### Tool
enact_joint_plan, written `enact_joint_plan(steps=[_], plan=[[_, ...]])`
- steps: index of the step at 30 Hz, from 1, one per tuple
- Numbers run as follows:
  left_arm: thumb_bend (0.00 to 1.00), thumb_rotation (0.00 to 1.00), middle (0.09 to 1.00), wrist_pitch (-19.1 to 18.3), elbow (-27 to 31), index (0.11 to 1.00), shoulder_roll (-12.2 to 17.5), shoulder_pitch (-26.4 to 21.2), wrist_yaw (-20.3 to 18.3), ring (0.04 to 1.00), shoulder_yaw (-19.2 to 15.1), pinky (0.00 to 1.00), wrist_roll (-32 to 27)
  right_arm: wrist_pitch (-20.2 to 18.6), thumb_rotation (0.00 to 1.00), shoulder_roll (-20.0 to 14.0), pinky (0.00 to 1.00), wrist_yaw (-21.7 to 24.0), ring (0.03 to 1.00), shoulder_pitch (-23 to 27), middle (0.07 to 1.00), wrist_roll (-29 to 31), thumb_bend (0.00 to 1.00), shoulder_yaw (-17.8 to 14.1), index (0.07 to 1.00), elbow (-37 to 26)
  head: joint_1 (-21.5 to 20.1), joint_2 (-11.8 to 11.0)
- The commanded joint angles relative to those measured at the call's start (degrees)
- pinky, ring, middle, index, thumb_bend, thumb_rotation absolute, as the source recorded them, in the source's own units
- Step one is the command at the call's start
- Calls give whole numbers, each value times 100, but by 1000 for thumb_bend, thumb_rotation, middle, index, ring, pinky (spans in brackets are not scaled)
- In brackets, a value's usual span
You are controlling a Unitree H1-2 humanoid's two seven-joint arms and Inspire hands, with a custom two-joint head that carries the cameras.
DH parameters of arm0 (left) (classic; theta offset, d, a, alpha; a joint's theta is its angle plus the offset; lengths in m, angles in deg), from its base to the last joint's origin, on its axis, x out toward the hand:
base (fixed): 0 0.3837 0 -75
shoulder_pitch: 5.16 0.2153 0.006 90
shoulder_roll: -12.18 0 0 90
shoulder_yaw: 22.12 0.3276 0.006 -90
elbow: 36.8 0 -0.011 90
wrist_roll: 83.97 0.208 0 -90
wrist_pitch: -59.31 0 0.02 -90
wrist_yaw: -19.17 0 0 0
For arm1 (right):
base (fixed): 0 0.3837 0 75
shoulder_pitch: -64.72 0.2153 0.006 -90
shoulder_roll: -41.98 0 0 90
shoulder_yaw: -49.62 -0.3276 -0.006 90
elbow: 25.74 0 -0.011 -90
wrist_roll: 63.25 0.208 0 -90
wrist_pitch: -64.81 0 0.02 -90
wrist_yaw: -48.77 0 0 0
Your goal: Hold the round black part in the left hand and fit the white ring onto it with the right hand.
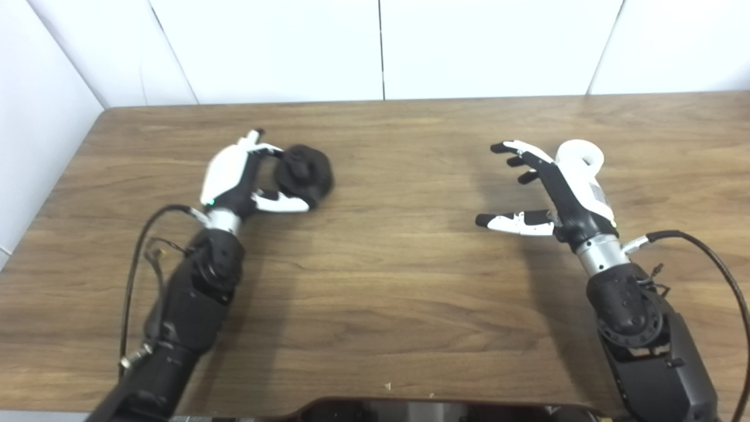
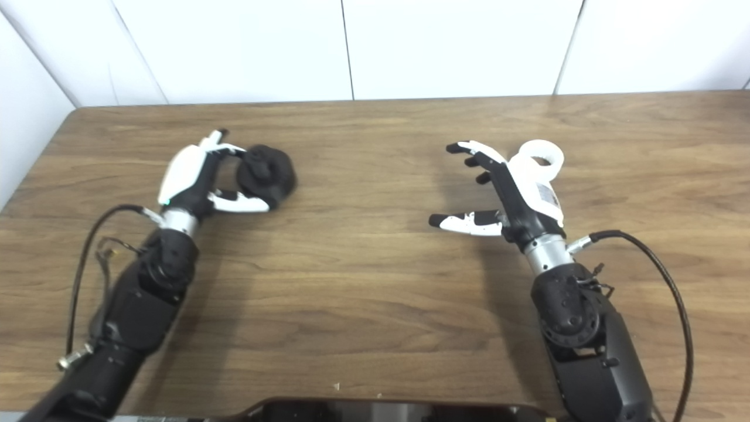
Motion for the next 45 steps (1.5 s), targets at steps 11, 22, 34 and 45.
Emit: enact_joint_plan(steps=[11, 22, 34, 45], plan=[[957, 300, 1000, 131, 1177, 607, -372, 537, -670, 1000, 571, 1000, 107, 168, 287, -26, 657, -204, 784, 230, 863, 34, 776, -146, 806, -219, 22, 22], [964, 355, 1000, 345, 1560, 610, -571, 840, -786, 1000, 1161, 1000, 508, 66, 299, -44, 656, -163, 779, 201, 870, 138, 765, -240, 818, -375, -186, 93], [975, 376, 1000, 439, 1741, 610, -733, 1074, -837, 1000, 1427, 1000, 792, 46, 303, -34, 655, -160, 772, 155, 863, 89, 767, -230, 811, -424, -325, 81], [955, 348, 1000, 764, 1784, 620, -402, 1070, -927, 1000, 1123, 1000, 495, -201, 343, 64, 664, -324, 782, 239, 871, -323, 753, -263, 824, -440, -2145, -242]])
